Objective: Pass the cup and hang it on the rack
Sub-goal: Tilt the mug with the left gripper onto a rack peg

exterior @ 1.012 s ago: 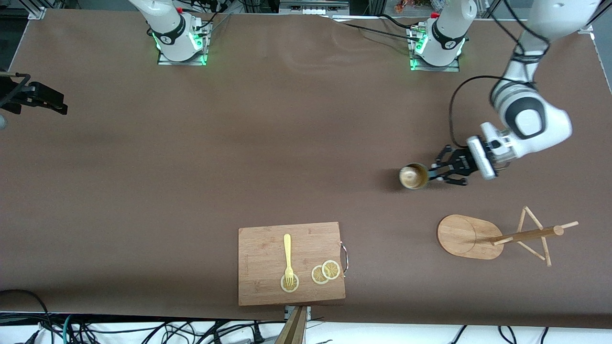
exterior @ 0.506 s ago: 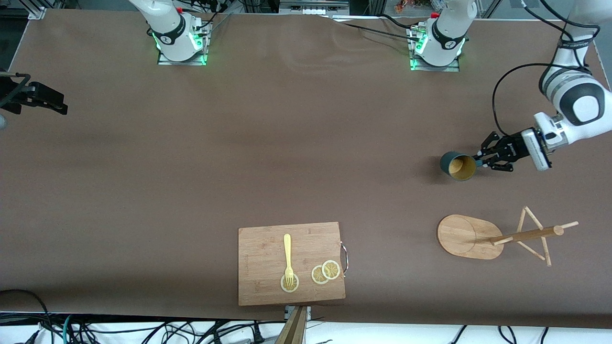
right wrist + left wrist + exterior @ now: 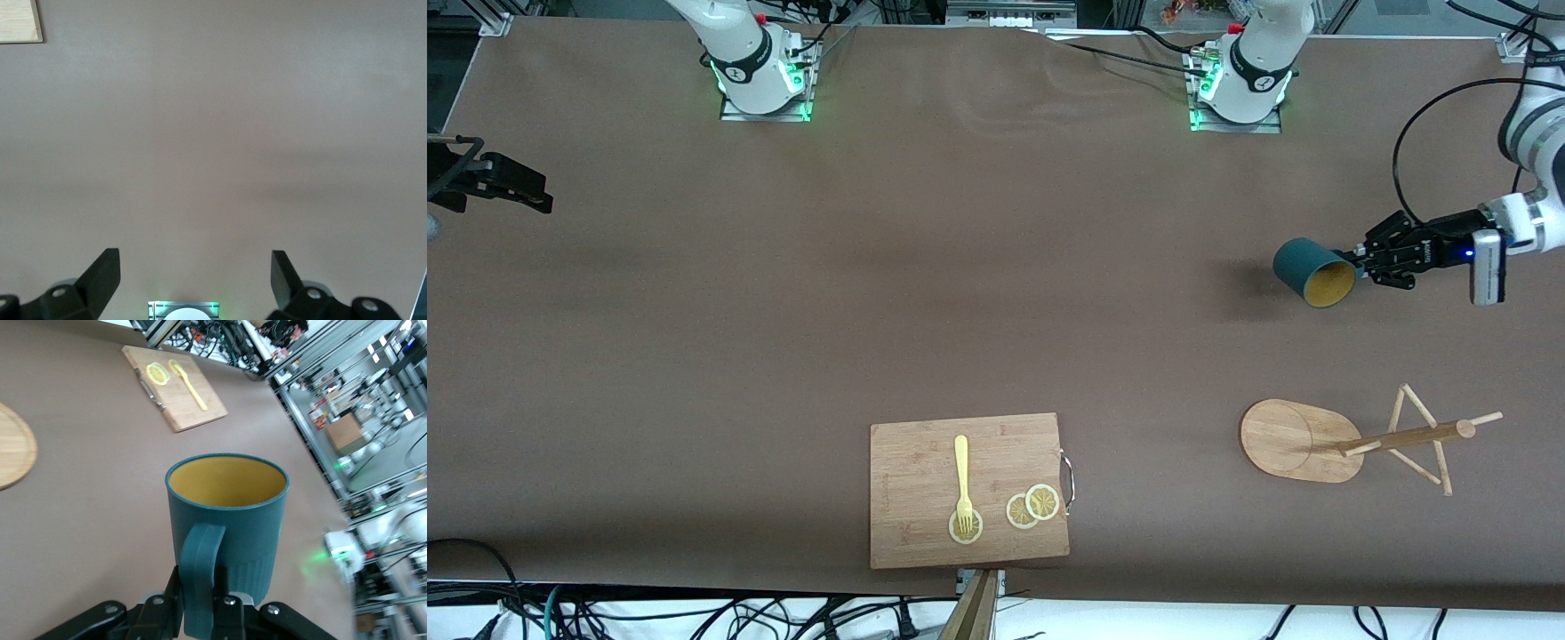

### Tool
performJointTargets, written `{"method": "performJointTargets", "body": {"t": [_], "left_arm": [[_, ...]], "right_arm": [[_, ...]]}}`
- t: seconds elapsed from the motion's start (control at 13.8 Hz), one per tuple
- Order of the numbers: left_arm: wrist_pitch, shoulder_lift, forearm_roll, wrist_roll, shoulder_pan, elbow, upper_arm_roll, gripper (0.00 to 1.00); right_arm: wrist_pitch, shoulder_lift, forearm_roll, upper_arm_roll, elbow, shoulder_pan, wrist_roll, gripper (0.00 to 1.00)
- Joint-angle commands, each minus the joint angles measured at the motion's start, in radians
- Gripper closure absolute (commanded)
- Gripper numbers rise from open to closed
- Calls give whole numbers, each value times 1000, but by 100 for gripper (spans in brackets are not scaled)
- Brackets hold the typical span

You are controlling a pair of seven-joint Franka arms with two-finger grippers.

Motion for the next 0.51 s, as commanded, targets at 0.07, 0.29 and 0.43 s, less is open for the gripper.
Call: {"method": "performJointTargets", "body": {"t": [0.07,0.29,0.43], "left_arm": [[-111,54,24,-278,14,169,-15,100],[-111,104,-23,-432,33,204,-15,100],[-120,176,-42,-511,42,256,-15,100]], "right_arm": [[3,-8,18,6,-8,-13,-12,0],[3,-8,18,6,-8,-13,-10,0],[3,-8,18,5,-8,-11,-10,0]]}}
